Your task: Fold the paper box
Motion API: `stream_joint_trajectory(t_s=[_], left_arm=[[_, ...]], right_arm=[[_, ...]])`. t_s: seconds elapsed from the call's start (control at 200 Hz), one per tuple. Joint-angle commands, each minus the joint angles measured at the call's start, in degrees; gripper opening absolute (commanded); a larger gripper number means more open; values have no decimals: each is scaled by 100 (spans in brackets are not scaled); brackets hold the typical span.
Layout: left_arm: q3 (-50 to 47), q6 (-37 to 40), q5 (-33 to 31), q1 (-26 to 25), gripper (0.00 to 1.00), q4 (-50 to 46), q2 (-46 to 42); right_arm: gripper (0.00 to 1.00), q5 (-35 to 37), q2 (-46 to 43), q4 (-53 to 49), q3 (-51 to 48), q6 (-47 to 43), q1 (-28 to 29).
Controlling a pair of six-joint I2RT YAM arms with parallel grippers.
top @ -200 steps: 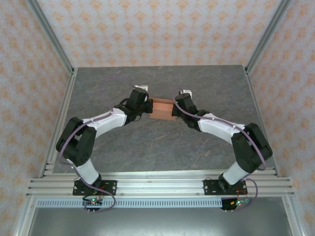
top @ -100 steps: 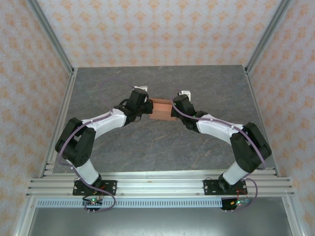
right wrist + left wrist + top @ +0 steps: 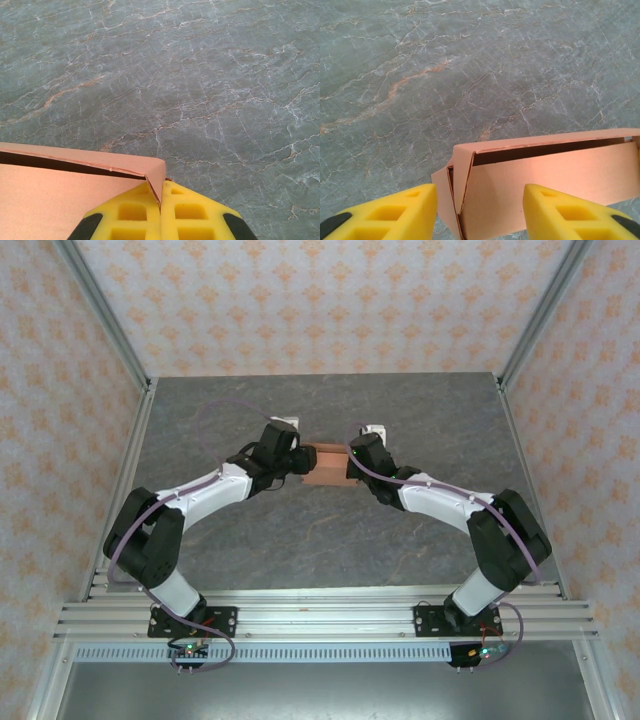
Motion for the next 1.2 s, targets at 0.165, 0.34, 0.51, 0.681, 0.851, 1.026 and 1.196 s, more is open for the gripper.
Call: stream_joint_trajectory(t_s=[0.165,0.34,0.51,0.681,0.851,1.026,1.196], left_arm=[[125,-22,-35,68,62,-317,-290],[188,-413,477,306,68,-107,-367],[352,-723,872,556,71,-7,-244],[727,-1025,1112,717,72,-146,50],[1024,-1149,1117,773,66,-404,390],[1027,-1324,1156,818,57,-375,562],[925,-1513,1327,818,49,-242,574]], right_arm=[[0,-134,225,-954,-122,-77,100],[0,-109,229,-966,-97,-86,117],[0,-71,243,-991,-64,-107,143],[0,-47,260,-999,-42,-119,152],[0,-44,237,-993,-34,-117,152],[0,-39,235,-992,-51,-114,163],[0,-25,238,-988,-71,-96,165]])
